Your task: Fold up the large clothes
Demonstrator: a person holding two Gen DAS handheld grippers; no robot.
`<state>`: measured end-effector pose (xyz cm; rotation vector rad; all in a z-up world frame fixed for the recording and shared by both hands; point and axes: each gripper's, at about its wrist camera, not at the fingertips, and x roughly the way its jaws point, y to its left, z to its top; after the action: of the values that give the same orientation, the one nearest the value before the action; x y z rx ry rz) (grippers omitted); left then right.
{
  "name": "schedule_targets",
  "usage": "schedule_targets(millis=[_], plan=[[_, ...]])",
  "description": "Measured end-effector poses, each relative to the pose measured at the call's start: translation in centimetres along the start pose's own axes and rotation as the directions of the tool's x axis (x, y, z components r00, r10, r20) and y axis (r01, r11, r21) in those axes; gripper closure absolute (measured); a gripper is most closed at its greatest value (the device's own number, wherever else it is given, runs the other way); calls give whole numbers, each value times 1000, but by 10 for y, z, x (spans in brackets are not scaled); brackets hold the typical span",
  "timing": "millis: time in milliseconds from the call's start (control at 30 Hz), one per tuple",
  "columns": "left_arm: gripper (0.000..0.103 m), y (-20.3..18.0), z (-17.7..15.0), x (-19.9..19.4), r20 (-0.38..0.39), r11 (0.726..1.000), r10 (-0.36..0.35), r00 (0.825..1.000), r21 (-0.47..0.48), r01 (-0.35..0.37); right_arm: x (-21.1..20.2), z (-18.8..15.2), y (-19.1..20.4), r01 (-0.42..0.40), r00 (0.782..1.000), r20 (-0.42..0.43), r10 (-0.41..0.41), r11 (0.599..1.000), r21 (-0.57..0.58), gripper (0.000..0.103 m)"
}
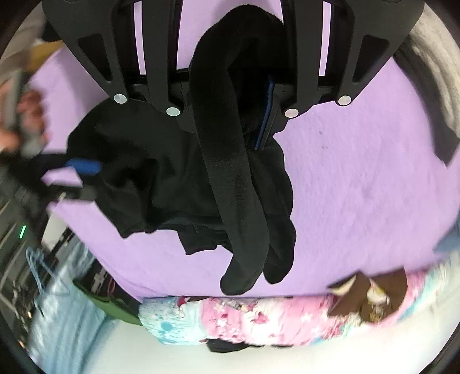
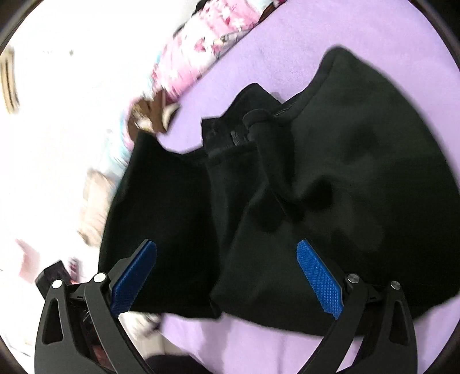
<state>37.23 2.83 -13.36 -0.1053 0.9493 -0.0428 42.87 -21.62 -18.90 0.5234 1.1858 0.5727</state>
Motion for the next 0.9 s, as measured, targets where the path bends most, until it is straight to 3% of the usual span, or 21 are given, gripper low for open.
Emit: schedule_targets(millis=[133,233,333,467,667,833,900], plan=[[74,-21,-8,2,40,995,40,998,85,-44,-11,19,55,72,995,-61,-77,994,-85,6],[74,-34,-13,6,55,989,55,997,135,-62,8,37,97,149,976,-144,-163,983,-107,6],[74,-43,-19,8,67,983,66,996,169,-76,45,50,130,191,940,-262,-217,974,-120,6],[75,-50,-21,8,77,976,66,995,200,-81,94,62,146,300,865,-393,-311,950,-92,7],[75,-45,-20,7,77,979,52,996,192,-66,122,69,161,375,846,-381,-373,924,-72,6],[75,-57,-25,4,89,971,68,994,224,-87,147,76,174,448,786,-409,-464,883,-139,7],[75,-63,-27,4,97,965,76,992,245,-98,159,75,179,509,737,-403,-543,838,-198,7]])
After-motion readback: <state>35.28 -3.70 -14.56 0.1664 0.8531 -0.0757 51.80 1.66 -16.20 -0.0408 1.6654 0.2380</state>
